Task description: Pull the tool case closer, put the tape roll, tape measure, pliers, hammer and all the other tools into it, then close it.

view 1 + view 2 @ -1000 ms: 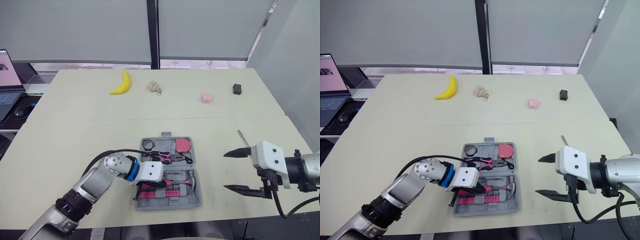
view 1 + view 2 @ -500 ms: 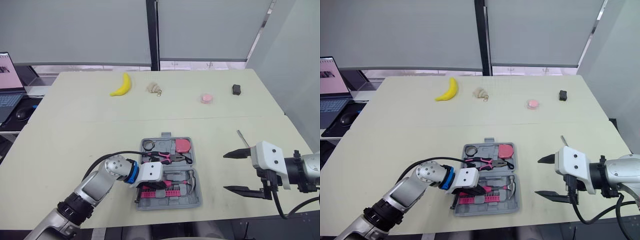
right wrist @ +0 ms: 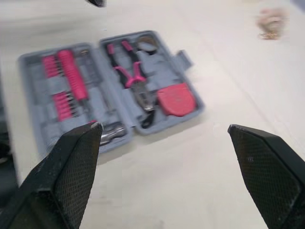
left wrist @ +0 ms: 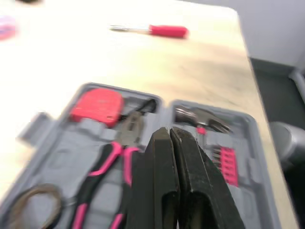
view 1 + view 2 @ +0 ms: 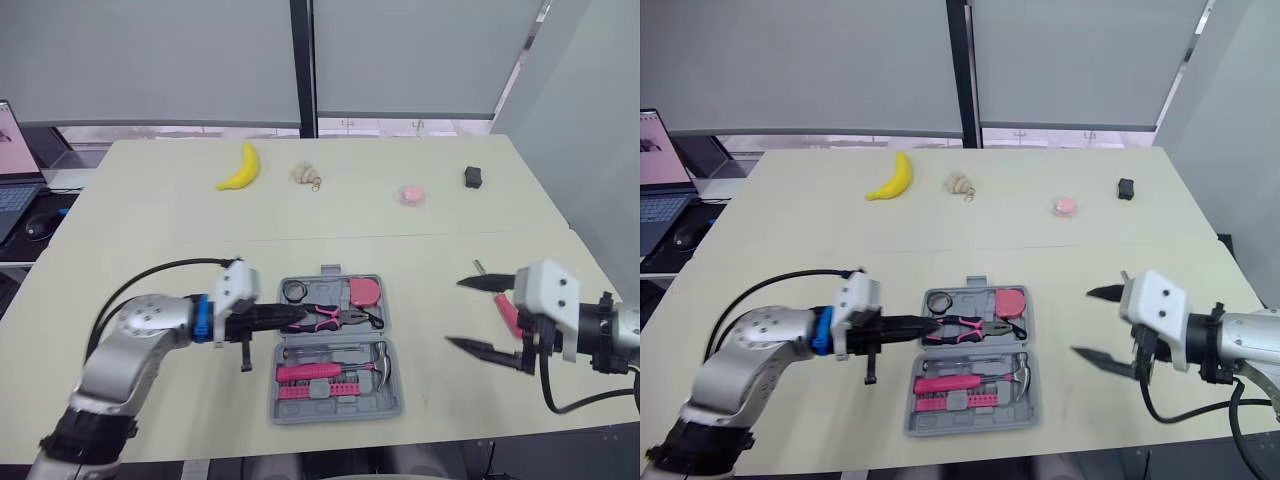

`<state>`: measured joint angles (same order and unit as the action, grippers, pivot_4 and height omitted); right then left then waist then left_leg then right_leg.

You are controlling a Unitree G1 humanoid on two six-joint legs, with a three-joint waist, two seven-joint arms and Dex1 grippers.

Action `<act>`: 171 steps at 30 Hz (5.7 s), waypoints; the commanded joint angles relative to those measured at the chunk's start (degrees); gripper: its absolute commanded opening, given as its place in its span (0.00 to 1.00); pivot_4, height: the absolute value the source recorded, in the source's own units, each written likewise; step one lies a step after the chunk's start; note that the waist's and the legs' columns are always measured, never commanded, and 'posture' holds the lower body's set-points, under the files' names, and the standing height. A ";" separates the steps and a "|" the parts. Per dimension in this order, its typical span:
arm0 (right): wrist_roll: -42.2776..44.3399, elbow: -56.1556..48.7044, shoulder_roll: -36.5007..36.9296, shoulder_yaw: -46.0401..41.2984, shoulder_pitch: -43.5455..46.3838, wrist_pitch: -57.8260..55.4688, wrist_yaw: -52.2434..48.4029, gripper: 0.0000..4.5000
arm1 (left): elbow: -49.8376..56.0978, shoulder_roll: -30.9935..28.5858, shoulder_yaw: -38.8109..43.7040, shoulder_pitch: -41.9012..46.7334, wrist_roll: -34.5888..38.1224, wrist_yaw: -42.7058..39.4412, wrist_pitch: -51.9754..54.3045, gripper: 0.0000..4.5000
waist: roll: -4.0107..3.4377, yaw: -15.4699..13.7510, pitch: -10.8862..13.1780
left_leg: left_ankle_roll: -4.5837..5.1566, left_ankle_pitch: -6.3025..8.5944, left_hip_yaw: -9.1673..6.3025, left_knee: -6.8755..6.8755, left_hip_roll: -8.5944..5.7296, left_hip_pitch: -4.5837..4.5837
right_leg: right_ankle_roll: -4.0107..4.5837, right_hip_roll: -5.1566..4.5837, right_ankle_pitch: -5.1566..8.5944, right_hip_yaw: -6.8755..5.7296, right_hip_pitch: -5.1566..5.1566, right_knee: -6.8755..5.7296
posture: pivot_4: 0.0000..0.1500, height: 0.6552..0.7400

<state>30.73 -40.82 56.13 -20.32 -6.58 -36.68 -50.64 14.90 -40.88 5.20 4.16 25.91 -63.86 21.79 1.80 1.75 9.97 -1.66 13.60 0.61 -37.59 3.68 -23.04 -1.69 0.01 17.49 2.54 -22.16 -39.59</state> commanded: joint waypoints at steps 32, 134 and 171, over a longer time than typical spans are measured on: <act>-11.01 25.87 -11.38 -17.18 -18.80 15.73 1.40 1.00 | -14.48 7.35 26.25 -25.03 -0.32 18.61 -14.70 0.99 | 0.05 -0.23 -0.19 | -0.02 0.00 0.20 0.67 0.01 0.16 | 0.53 -0.40 0.22 0.10 0.08 0.56 | 1.00 0.85; -15.09 -0.71 -52.52 14.59 1.84 -25.91 44.54 0.81 | 8.78 -6.81 -4.71 -2.39 2.29 -9.64 -10.55 1.00 | -0.11 0.09 -0.19 | -0.02 -0.01 0.35 0.75 0.03 0.04 | 0.34 0.02 -0.20 0.09 -0.15 0.54 | 1.00 0.85; -60.14 69.86 -13.37 64.19 55.73 84.37 -27.60 0.73 | 15.35 -5.12 -8.76 -3.94 1.88 -4.31 -7.38 1.00 | -0.27 -0.11 0.23 | 0.01 -0.01 0.44 0.59 0.02 0.17 | 0.46 -0.01 -0.20 0.07 -0.07 0.41 | 1.00 0.85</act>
<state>-28.59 28.10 42.91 44.15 48.00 46.26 -79.11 28.11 -46.18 -3.27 0.11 27.79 -68.72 14.59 1.53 1.64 10.20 -1.65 13.59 1.06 -37.00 3.70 -22.86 -1.23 0.01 17.29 2.63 -22.23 -39.20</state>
